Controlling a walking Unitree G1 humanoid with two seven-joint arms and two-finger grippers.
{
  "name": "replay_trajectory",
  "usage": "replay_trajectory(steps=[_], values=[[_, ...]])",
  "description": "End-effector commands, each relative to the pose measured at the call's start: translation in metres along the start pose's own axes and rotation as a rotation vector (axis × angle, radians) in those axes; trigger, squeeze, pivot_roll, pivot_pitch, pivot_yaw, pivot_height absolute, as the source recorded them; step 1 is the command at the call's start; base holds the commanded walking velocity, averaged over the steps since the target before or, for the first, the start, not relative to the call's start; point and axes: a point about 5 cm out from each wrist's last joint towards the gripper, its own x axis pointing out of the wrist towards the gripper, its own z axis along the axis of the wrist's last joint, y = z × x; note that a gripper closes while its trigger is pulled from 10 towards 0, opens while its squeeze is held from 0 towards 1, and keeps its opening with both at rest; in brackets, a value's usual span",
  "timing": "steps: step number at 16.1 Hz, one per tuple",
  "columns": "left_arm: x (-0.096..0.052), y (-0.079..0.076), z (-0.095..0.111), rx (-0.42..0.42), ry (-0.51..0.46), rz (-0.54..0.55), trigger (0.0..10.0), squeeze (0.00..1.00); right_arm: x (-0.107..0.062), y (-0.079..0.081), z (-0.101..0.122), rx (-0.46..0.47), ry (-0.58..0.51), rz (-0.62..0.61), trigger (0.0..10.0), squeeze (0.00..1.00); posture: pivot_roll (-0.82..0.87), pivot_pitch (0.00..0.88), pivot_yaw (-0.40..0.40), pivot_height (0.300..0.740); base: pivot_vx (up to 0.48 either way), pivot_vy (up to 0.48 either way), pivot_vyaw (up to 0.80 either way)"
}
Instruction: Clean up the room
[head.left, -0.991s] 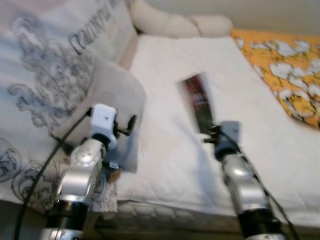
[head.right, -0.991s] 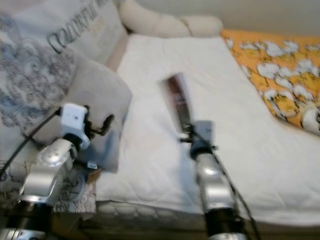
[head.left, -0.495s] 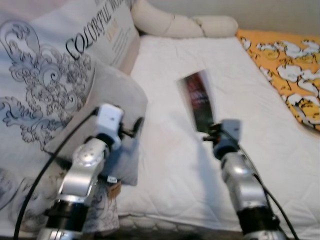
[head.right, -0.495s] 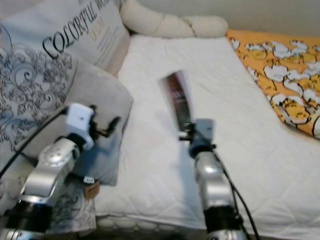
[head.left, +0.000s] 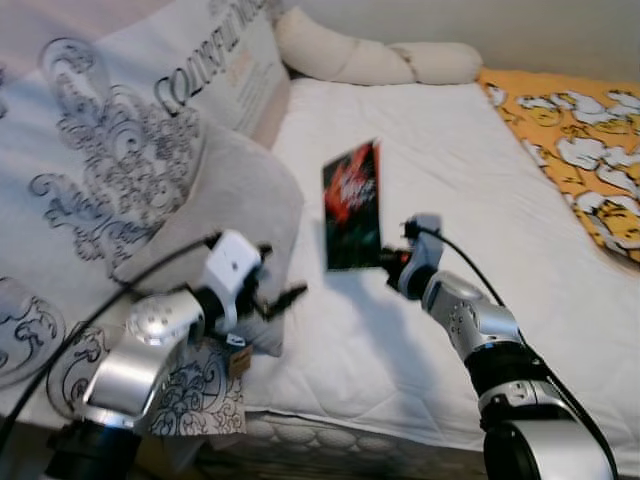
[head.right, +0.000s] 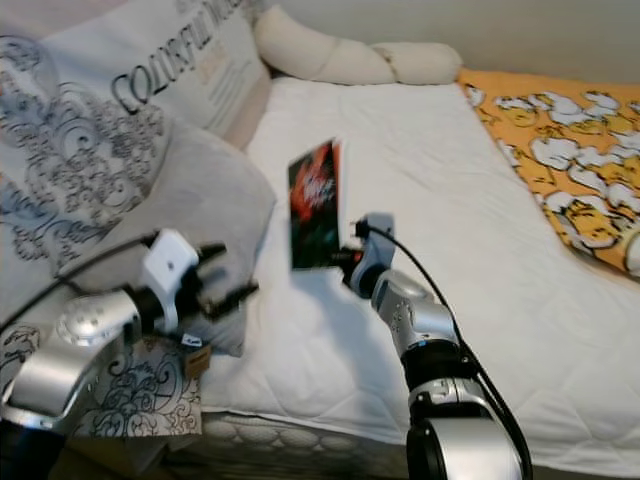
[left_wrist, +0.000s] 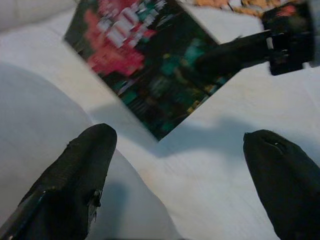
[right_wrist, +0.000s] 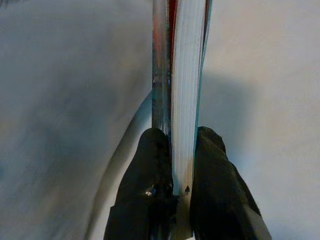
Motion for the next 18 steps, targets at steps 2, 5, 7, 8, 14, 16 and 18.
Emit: replay_trajectory(steps=[2,5,7,8,14,16,18], values=[[0.000,-0.001,0.005,-0.001,0.005,-0.036,10.0,0.35,-0.001,-0.007,0.009,0.149,0.003,0.062,10.0,0.00,0.06,0.000,-0.016,0.740,0.000,0.000,0.00],[-0.006,-0.005,0.004,-0.020,0.052,-0.081,10.0,0.35,-0.010,-0.024,-0.002,0.364,0.084,0.080,10.0,0.00,0.09,0.000,-0.024,0.740,0.000,0.000,0.00],[-0.010,-0.008,0.001,-0.033,0.081,-0.105,10.0,0.35,-0.014,-0.030,-0.009,0.373,0.126,0.045,10.0,0.00,0.10,0.000,-0.024,0.740,0.000,0.000,0.00],[-0.012,-0.009,0.000,-0.032,0.095,-0.109,10.0,0.34,-0.016,-0.033,-0.013,0.359,0.161,0.023,10.0,0.00,0.12,0.000,-0.024,0.740,0.000,0.000,0.00],[-0.030,-0.016,-0.004,-0.063,0.182,-0.119,10.0,0.35,-0.026,-0.056,-0.038,0.124,0.292,-0.225,10.0,1.00,0.19,0.000,-0.008,0.740,0.000,0.000,0.00],[-0.032,-0.017,-0.005,-0.073,0.195,-0.106,10.0,0.35,-0.027,-0.059,-0.039,0.094,0.285,-0.253,10.0,1.00,0.19,0.000,-0.001,0.740,0.000,0.000,0.00],[-0.032,-0.017,-0.005,-0.090,0.197,-0.092,10.0,0.35,-0.029,-0.061,-0.041,0.117,0.280,-0.269,10.0,1.00,0.18,0.000,-0.004,0.740,0.000,0.000,0.00]])
